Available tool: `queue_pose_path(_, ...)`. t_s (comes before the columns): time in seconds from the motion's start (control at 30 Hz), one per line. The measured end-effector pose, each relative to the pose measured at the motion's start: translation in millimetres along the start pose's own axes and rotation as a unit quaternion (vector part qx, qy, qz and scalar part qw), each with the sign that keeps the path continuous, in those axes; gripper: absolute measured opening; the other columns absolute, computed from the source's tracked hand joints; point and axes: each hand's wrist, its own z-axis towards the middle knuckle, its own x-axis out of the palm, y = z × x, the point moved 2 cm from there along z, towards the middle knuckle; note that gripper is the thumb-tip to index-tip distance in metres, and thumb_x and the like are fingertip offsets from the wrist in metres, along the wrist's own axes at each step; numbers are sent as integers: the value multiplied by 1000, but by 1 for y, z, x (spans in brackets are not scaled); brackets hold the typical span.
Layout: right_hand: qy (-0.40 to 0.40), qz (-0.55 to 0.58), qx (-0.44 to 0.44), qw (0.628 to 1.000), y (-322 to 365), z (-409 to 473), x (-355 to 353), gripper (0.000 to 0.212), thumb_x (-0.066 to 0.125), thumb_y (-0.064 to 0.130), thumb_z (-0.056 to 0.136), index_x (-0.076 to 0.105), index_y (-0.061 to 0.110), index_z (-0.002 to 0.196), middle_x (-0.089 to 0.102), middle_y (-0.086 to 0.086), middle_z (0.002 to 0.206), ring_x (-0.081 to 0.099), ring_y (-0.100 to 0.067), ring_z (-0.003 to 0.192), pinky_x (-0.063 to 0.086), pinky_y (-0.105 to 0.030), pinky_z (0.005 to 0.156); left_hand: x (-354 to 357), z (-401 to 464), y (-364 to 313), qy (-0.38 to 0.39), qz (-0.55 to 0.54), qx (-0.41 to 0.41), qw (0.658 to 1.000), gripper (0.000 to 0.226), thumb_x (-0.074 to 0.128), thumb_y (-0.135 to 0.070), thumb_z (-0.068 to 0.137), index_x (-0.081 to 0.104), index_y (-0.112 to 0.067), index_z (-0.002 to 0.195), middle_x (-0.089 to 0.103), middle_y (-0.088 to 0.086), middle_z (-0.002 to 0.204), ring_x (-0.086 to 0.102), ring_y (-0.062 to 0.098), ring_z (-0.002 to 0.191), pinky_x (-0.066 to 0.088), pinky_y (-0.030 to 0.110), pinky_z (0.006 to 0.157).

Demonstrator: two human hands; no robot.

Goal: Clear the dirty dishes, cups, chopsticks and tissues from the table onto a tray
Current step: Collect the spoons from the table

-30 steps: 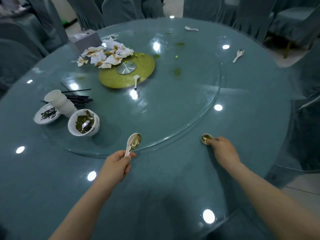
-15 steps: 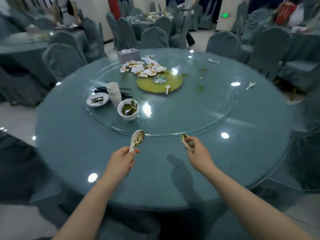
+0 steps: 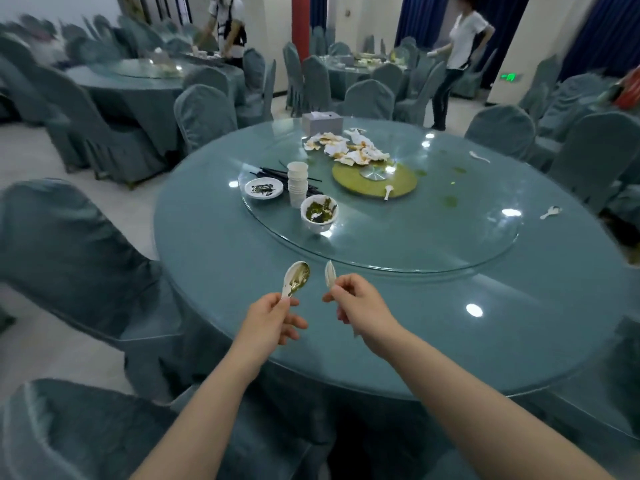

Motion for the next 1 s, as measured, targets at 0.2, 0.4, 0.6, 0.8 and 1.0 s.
queue_pose_path(0.2, 9, 6, -2, 1000, 9, -7, 17, 7, 57, 23, 91, 60, 22, 98, 72, 3, 84, 50, -7, 59, 41, -23, 54, -2, -10, -2, -8, 4, 1, 1000, 18, 39, -22, 99, 57, -20, 99, 74, 0, 76, 64, 8, 60, 44, 23, 59)
queue_pose_path(0.4, 10, 30, -11, 999, 9, -11, 26, 17, 68, 6, 83, 65, 20, 91, 70, -5, 91, 65, -11, 78, 45, -16, 60, 3, -13, 0, -10, -9, 4, 1000, 15, 45, -26, 98, 57, -22, 105, 74, -4, 78, 70, 7, 70, 48, 23, 63)
queue_pose_path(0.6, -27, 81, 16, 996, 7, -12, 36, 21, 56, 6, 88, 68, 22, 94, 71, 1, 92, 67, -8, 62, 49, -21, 47, 17, -13, -1, 12, -34, 24, 999, 8, 50, -29, 96, 55, -34, 101, 74, -5, 82, 70, 6, 74, 53, 21, 63)
queue_pose_path(0.8, -89, 109, 39, 989, 2, -7, 36, 18, 64, 4, 84, 57, 19, 92, 68, 1, 83, 64, -7, 66, 49, -19, 52, 16, -10, 0, 18, -33, 19, 999, 13, 47, -25, 97, 54, -19, 107, 72, 0, 78, 70, 9, 70, 52, 20, 60)
queue_pose_path(1.0, -82, 119, 70, 987, -3, -3, 37, 28, 67, 3, 81, 56, 18, 103, 72, -1, 87, 68, -12, 73, 51, -26, 61, 15, -8, -1, 52, 23, -4, 998, 16, 40, -28, 100, 54, -22, 104, 71, 3, 81, 71, 15, 73, 56, 28, 69)
